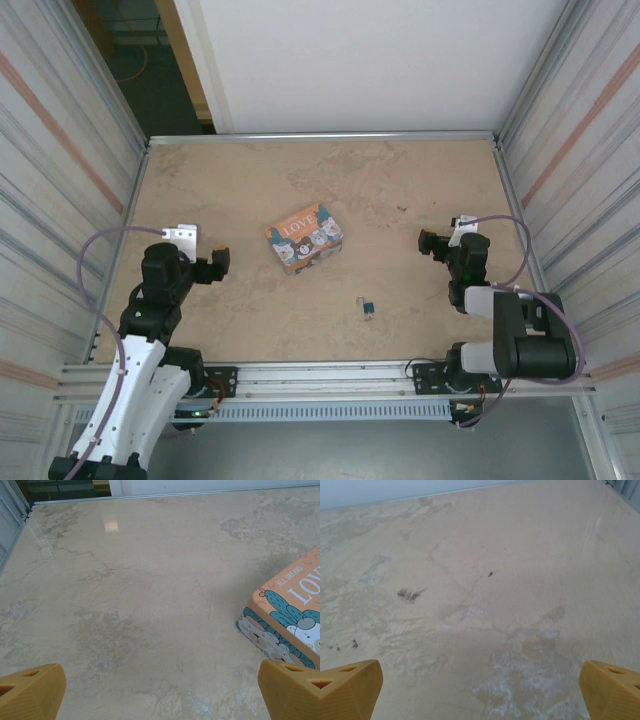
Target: Unlock the padlock with the key
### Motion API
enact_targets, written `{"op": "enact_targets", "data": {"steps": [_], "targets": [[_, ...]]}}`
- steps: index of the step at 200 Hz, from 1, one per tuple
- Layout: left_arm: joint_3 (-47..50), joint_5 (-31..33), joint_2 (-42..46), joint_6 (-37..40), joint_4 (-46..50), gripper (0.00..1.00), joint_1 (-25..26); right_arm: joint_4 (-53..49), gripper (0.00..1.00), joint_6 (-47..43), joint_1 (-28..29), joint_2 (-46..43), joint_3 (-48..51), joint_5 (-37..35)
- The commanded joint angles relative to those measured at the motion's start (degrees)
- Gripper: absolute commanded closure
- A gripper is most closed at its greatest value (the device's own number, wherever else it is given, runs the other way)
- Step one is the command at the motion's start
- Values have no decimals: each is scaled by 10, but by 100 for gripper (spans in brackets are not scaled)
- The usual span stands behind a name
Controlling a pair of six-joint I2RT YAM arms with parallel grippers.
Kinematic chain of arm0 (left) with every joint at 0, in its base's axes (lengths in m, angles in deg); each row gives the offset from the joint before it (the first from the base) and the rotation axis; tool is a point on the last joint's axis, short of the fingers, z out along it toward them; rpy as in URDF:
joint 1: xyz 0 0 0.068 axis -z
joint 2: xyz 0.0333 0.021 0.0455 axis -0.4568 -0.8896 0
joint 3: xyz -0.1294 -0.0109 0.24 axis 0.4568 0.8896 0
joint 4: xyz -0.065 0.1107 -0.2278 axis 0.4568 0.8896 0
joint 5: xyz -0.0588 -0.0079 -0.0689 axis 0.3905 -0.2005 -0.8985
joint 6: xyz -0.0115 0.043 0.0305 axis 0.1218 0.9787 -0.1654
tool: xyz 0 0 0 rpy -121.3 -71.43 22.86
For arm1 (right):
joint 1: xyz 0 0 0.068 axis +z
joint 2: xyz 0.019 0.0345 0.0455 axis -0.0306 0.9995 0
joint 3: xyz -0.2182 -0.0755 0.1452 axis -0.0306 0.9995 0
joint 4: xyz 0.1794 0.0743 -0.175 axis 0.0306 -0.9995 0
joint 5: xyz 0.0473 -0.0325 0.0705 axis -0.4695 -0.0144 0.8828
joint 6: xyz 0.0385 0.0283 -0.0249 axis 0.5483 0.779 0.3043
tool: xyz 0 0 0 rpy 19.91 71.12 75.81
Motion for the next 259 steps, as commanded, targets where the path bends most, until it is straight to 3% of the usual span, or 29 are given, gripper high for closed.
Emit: {"op": "enact_targets", "data": {"steps": [1,26,74,113,158,259], "targets": [[4,15,-1,9,-13,1,-6,86,1,-24,-5,45,-7,20],[4,18,-5,9,-13,1,-6,106,1,-26,-5,89,-21,26],[-5,47,-39,-32,-19,1,-6,-5,1,-13,-19,93,-81,33],[-7,70,-118,-62,-115,1,-6,-6,1,-12,-19,93,-82,32],[8,171,-217,-25,-238,1,-6,-6,1,-13,-19,94,-81,33],[97,78,-367,18,-524,1,-18,-6,1,-13,-19,93,-81,33]]}}
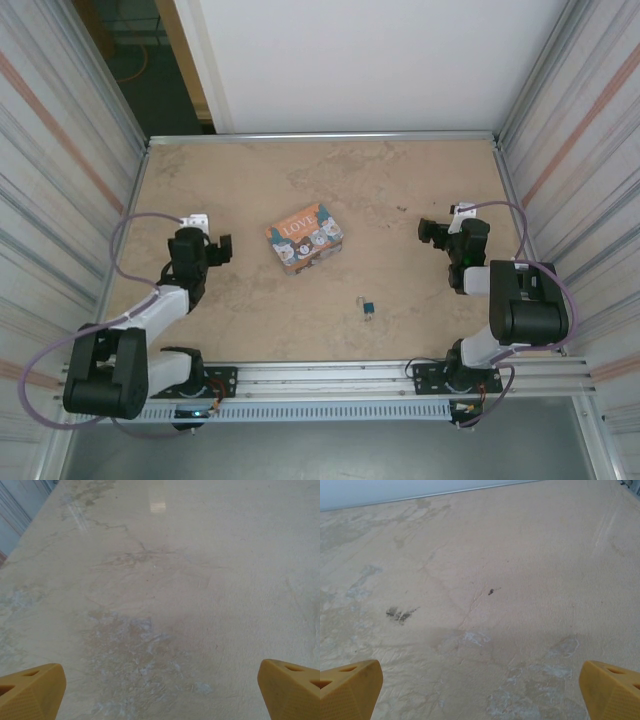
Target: Unlock the padlock with the key
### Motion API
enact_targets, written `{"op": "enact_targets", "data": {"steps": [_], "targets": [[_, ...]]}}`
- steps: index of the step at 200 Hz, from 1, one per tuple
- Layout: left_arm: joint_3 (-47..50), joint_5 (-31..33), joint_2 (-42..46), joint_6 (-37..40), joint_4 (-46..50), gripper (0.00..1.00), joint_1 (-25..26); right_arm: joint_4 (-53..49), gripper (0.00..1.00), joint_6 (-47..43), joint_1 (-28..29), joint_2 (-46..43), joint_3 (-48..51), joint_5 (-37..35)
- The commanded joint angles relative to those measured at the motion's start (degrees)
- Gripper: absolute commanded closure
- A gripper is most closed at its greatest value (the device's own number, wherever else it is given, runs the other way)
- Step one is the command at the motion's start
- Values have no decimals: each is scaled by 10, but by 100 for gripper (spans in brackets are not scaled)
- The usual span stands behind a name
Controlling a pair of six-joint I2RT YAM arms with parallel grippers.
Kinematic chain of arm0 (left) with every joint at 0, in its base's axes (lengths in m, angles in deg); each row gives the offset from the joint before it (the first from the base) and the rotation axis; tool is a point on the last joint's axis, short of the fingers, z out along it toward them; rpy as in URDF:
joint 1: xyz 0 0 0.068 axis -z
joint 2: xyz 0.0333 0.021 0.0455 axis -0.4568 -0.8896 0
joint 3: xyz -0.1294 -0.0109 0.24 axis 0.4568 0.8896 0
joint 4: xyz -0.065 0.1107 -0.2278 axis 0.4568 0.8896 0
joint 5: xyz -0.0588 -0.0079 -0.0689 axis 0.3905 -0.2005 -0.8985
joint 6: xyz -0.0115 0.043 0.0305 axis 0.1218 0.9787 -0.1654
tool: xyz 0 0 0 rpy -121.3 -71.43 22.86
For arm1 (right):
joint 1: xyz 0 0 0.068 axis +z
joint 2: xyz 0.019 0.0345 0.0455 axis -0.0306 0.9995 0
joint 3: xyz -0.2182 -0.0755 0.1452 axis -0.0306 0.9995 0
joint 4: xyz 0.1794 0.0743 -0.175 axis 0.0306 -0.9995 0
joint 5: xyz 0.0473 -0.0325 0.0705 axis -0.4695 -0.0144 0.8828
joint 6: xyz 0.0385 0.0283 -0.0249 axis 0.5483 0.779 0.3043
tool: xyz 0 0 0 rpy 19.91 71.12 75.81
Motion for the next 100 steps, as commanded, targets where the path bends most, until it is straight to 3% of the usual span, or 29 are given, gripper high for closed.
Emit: {"op": "enact_targets", "data": {"steps": [1,45,100], "targets": [[14,-37,-21,27,-118,1,-9,-2,1,-4,-2,4,-3,8],[14,-118,-69,39,-202,1,-38,-3,1,-4,-2,4,-4,7],[41,-144,-179,51,-358,1,-49,-3,1,-3,-2,4,-4,8]]}}
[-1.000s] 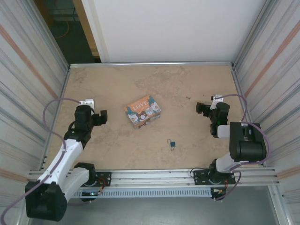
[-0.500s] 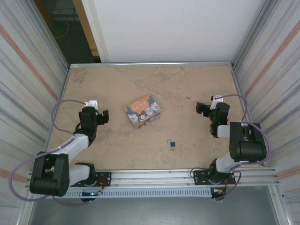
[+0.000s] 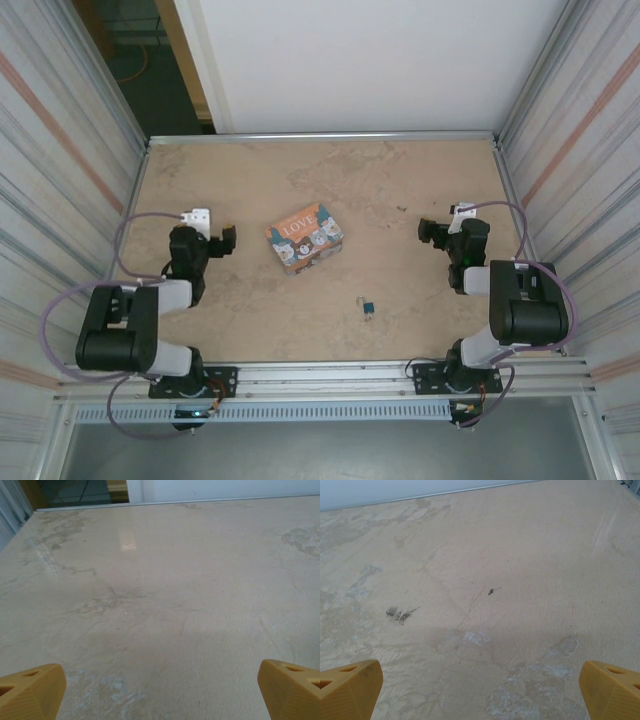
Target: Unlock the padlock with the key
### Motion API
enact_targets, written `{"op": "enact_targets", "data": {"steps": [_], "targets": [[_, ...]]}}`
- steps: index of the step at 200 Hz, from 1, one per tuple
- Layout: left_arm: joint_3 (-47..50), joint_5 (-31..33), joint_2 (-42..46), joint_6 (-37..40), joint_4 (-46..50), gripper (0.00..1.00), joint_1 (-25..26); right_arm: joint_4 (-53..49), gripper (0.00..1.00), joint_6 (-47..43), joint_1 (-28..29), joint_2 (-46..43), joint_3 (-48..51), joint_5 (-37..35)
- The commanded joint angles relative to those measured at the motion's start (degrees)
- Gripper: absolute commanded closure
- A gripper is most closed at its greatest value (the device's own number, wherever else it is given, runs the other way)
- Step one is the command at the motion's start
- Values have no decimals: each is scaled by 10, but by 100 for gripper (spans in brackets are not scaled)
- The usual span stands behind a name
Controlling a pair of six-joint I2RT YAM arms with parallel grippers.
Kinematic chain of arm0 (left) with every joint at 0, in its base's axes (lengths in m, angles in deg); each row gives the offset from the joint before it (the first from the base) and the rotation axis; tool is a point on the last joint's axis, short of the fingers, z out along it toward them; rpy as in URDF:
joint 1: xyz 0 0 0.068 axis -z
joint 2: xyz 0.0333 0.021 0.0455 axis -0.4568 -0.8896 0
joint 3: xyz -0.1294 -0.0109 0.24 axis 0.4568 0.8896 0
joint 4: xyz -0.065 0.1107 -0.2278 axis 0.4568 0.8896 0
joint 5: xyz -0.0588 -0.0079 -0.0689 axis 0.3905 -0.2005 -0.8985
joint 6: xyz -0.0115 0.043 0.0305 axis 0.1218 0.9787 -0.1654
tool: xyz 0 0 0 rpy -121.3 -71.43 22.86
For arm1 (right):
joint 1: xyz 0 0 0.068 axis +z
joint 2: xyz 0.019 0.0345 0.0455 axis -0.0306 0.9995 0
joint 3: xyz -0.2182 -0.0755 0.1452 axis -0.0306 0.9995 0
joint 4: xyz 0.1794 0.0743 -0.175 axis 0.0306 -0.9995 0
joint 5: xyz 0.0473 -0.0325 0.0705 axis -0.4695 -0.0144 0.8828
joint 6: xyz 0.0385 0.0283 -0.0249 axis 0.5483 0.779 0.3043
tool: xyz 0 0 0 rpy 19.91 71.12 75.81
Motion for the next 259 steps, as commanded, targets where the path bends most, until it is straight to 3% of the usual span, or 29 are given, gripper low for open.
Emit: {"op": "enact_targets", "data": {"steps": [1,10,44,259], "targets": [[21,-25,-43,18,-115,1,-5,-3,1,-4,-2,5,-4,8],[21,-29,-50,19,-124,1,-7,-3,1,-4,-1,5,-4,8],[-33,-33,-47,-4,-12,1,-25,-4,1,-3,-2,6,-5,8],[-33,-25,-47,3,-12,1,-18,-5,1,-6,5,4,-5,-4]]}}
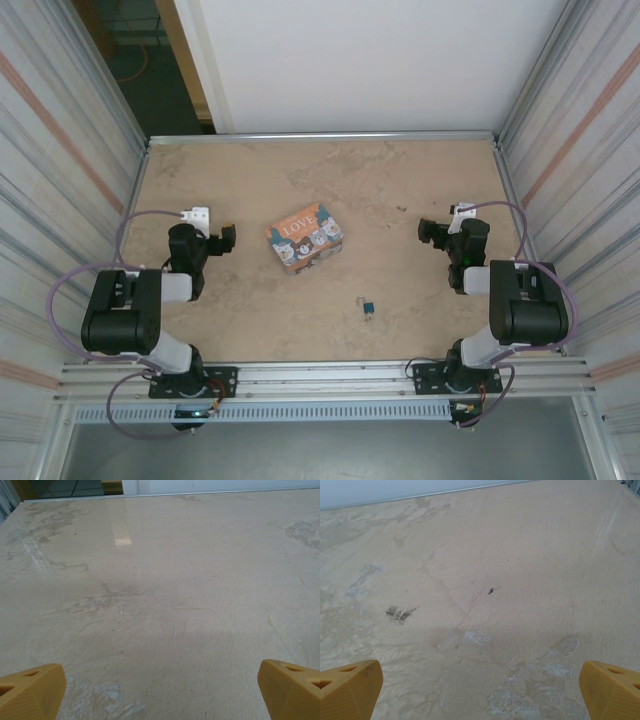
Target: Unlock the padlock with the key
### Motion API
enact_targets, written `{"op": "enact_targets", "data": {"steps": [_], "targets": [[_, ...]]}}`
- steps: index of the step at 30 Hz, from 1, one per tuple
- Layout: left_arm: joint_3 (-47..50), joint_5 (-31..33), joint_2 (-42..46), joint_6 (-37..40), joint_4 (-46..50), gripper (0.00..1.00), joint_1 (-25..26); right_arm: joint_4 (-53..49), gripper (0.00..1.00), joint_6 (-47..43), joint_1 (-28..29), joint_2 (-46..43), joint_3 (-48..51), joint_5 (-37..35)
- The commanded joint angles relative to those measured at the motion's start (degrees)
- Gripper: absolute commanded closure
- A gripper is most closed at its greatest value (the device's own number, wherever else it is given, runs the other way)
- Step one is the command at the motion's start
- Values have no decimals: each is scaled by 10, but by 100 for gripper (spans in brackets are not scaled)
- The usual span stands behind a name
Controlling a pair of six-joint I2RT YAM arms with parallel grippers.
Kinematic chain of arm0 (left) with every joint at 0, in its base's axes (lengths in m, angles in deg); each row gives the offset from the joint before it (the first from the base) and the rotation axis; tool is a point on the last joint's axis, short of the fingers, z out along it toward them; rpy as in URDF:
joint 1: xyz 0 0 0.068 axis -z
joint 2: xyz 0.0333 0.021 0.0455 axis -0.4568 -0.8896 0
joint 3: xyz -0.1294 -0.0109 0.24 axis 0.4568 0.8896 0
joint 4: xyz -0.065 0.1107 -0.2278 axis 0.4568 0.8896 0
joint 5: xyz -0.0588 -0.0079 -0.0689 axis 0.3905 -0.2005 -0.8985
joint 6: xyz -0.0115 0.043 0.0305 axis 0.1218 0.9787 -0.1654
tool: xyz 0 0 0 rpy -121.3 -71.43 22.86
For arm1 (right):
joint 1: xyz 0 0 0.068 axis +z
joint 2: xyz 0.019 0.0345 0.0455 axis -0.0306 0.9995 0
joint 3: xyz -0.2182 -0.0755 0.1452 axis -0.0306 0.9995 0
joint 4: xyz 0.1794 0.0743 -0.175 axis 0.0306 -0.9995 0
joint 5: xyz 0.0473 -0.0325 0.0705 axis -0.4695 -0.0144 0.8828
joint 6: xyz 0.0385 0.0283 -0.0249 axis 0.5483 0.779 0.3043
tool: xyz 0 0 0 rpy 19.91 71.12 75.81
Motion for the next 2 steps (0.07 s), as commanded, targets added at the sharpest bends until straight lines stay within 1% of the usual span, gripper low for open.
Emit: {"op": "enact_targets", "data": {"steps": [1,2], "targets": [[-11,4,0,0,3,1,3,-4,1,-6,5,4,-5,-3],[-10,4,0,0,3,1,3,-4,1,-6,5,3,-4,-3]]}}
